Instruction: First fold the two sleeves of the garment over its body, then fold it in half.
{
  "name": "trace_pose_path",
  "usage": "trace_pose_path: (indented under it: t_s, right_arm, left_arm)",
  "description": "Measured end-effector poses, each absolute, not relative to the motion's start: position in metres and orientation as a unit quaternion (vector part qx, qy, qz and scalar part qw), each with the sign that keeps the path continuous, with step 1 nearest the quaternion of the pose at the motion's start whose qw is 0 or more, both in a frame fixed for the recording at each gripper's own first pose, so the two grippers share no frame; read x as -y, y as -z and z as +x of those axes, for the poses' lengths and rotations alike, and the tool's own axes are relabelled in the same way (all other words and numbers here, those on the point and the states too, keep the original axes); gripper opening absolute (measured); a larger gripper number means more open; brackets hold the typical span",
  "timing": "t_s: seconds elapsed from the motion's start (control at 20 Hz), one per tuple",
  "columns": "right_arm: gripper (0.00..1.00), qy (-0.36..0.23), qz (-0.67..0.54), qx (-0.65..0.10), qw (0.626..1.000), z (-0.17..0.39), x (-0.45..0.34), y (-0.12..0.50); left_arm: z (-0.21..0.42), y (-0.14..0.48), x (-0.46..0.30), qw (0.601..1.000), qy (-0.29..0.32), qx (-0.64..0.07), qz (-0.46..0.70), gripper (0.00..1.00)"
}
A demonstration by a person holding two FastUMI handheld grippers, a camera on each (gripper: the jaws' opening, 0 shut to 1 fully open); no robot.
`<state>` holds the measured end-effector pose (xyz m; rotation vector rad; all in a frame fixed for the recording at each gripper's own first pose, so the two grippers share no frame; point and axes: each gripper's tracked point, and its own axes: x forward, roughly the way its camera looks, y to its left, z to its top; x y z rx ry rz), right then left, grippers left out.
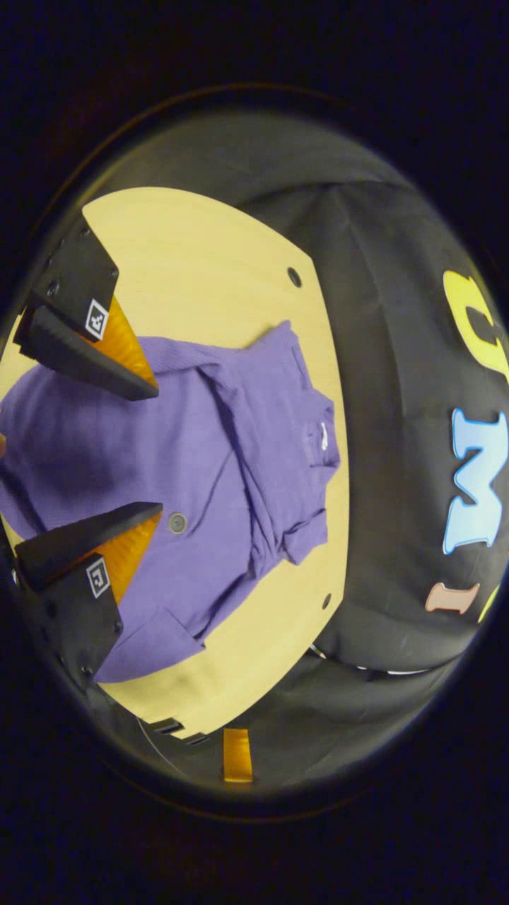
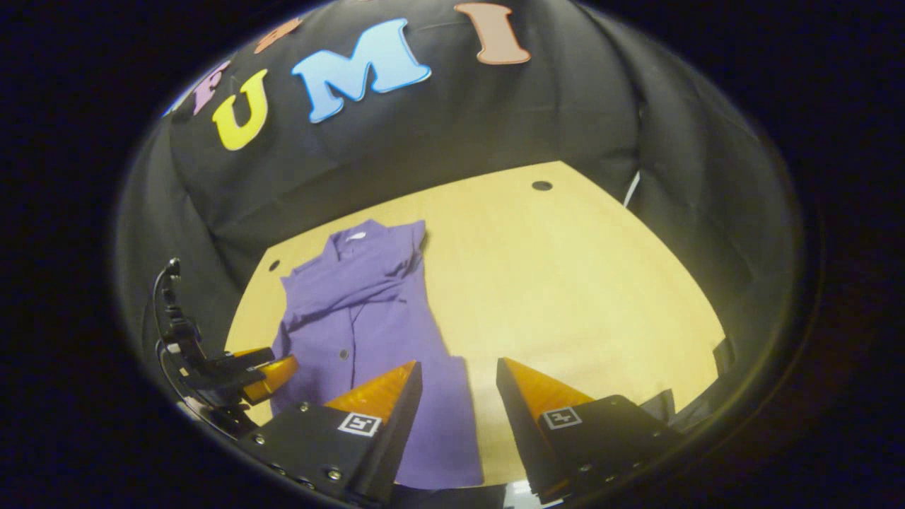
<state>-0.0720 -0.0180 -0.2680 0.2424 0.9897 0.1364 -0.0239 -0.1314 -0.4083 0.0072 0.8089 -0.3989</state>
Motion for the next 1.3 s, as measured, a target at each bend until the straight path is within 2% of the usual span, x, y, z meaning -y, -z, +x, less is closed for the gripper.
trace_pose_path:
  t_s: [0.05,0.1,0.15,0.2,0.4,0.55,0.6,0.8,0.85,0.95,1.0,1.05,1.1,1.15,1.2,1.25,1.3]
  right_arm:
    - [0.68,-0.076,0.111,-0.483,0.865,-0.075,0.012,0.274]
    - [0.68,-0.086,0.109,-0.492,0.859,-0.08,0.006,0.278]
    - [0.68,-0.093,0.109,-0.502,0.853,-0.084,-0.001,0.284]
    - [0.68,-0.098,0.109,-0.513,0.846,-0.089,-0.008,0.292]
    - [0.68,-0.112,0.099,-0.549,0.823,-0.104,-0.024,0.316]
    - [0.68,-0.119,0.081,-0.585,0.798,-0.118,-0.032,0.338]
    - [0.68,-0.12,0.075,-0.597,0.79,-0.125,-0.033,0.346]
    - [0.68,-0.119,0.055,-0.628,0.767,-0.14,-0.034,0.364]
    - [0.68,-0.119,0.052,-0.632,0.764,-0.141,-0.034,0.366]
    - [0.68,-0.117,0.043,-0.642,0.757,-0.145,-0.032,0.373]
    - [0.6,-0.116,0.039,-0.649,0.751,-0.148,-0.033,0.378]
    - [0.68,-0.115,0.031,-0.664,0.738,-0.154,-0.033,0.385]
    - [0.7,-0.109,0.011,-0.673,0.732,-0.158,-0.029,0.387]
    - [0.79,-0.11,-0.004,-0.677,0.728,-0.155,-0.03,0.389]
    - [0.77,-0.113,-0.023,-0.684,0.72,-0.156,-0.031,0.39]
    - [0.76,-0.113,-0.044,-0.691,0.713,-0.156,-0.03,0.391]
    - [0.77,-0.113,-0.058,-0.694,0.709,-0.155,-0.032,0.39]
  left_arm:
    - [-0.034,0.413,0.124,0.899,0.185,-0.398,0.001,0.96]
    - [-0.044,0.417,0.117,0.896,0.179,-0.406,0.0,0.92]
    - [-0.054,0.423,0.111,0.894,0.173,-0.412,-0.001,0.92]
    - [-0.064,0.427,0.106,0.892,0.17,-0.42,-0.002,1.0]
    - [-0.096,0.443,0.092,0.879,0.158,-0.449,-0.007,1.0]
    - [-0.11,0.456,0.08,0.869,0.15,-0.471,0.007,0.92]
    - [-0.114,0.462,0.075,0.864,0.143,-0.482,0.016,0.96]
    - [-0.125,0.479,0.062,0.848,0.126,-0.515,0.024,0.99]
    - [-0.122,0.479,0.063,0.848,0.126,-0.514,0.025,0.92]
    - [-0.123,0.48,0.064,0.845,0.124,-0.519,0.026,0.92]
    - [-0.123,0.48,0.064,0.844,0.124,-0.522,0.025,0.95]
    - [-0.123,0.481,0.064,0.841,0.124,-0.526,0.024,0.92]
    - [-0.123,0.481,0.064,0.838,0.122,-0.532,0.022,0.96]
    - [-0.121,0.482,0.065,0.834,0.12,-0.538,0.021,0.92]
    - [-0.12,0.482,0.065,0.829,0.114,-0.547,0.019,0.96]
    - [-0.118,0.482,0.065,0.825,0.109,-0.555,0.018,0.96]
    - [-0.117,0.483,0.065,0.82,0.108,-0.561,0.019,0.92]
